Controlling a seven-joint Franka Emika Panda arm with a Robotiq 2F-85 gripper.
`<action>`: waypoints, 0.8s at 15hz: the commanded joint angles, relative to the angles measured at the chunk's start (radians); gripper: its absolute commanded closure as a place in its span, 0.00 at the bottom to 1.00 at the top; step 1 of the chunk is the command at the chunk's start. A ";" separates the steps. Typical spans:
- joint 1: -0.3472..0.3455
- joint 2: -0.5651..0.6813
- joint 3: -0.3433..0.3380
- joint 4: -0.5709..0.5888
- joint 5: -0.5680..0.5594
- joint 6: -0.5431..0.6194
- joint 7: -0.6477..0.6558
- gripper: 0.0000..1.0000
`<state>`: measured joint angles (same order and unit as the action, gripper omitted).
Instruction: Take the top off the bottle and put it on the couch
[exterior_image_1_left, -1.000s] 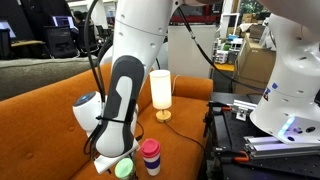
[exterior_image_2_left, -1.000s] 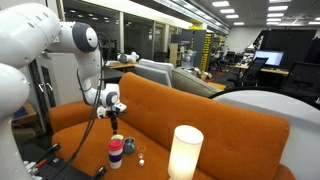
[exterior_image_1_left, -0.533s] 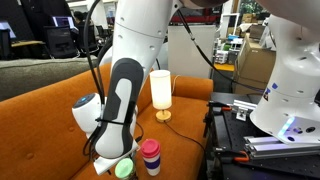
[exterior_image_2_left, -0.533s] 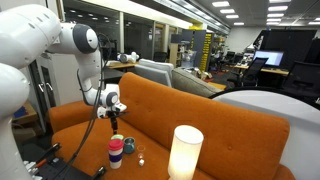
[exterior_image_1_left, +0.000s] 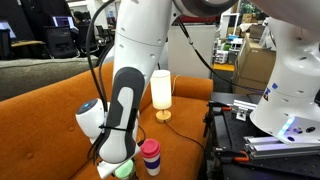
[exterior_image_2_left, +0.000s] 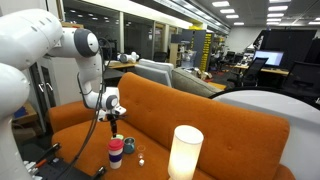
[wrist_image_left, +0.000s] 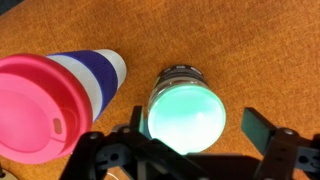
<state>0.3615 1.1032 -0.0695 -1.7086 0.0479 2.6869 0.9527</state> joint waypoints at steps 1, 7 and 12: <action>0.014 0.043 -0.014 0.066 0.010 -0.055 0.000 0.00; 0.012 0.089 -0.015 0.131 0.003 -0.118 0.000 0.00; 0.003 0.131 -0.015 0.193 0.001 -0.159 -0.002 0.00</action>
<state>0.3631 1.2069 -0.0749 -1.5674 0.0478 2.5773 0.9527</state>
